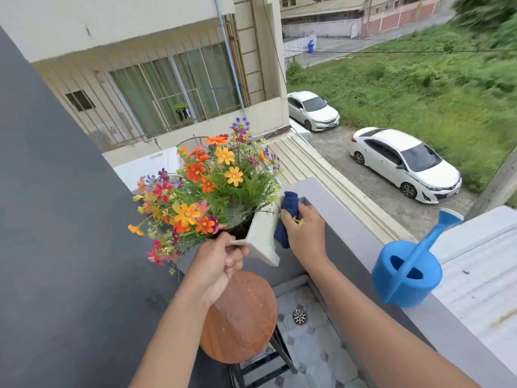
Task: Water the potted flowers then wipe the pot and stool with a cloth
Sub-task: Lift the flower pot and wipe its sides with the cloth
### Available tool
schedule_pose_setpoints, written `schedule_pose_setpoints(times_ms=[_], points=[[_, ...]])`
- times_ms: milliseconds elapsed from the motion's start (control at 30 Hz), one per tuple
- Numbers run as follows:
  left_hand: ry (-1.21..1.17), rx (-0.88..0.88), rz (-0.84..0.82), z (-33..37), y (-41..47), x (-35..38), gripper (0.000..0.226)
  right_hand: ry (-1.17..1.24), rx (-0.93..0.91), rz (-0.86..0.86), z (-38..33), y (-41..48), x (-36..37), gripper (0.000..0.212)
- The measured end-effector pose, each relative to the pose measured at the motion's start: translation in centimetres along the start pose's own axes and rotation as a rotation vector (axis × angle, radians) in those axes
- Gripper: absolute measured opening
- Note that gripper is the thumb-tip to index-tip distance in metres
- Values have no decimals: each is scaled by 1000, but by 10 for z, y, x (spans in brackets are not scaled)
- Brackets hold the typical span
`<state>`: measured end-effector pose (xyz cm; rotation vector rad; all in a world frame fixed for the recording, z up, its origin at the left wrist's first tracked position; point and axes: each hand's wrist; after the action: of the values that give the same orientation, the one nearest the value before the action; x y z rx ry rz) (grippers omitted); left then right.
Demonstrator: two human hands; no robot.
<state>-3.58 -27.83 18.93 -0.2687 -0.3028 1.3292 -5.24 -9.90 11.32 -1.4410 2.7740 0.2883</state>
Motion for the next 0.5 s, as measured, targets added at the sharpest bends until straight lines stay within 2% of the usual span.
schedule_pose_setpoints(times_ms=[67, 167, 233, 400, 500], points=[[-5, -3, 11, -1, 3, -2, 28, -30, 23, -28, 4, -12, 4, 22], [25, -5, 45, 0, 8, -6, 26, -11, 3, -72, -3, -27, 9, 38], [96, -8, 61, -2, 10, -7, 26, 39, 1, -97, -14, -33, 9, 33], [153, 1, 49, -14, 11, 2, 31, 253, -11, -82, -45, -26, 11, 41], [143, -1, 21, -15, 12, 1, 32, 247, -55, -39, -55, -11, 7, 41]])
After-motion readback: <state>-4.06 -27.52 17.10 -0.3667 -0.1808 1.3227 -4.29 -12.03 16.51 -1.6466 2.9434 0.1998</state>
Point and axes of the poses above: each hand's wrist, its own y-axis towards the middle knuckle, its own x-axis out of the palm, z = x × y, and after that the axes turned 10 degrees about y, right-handed
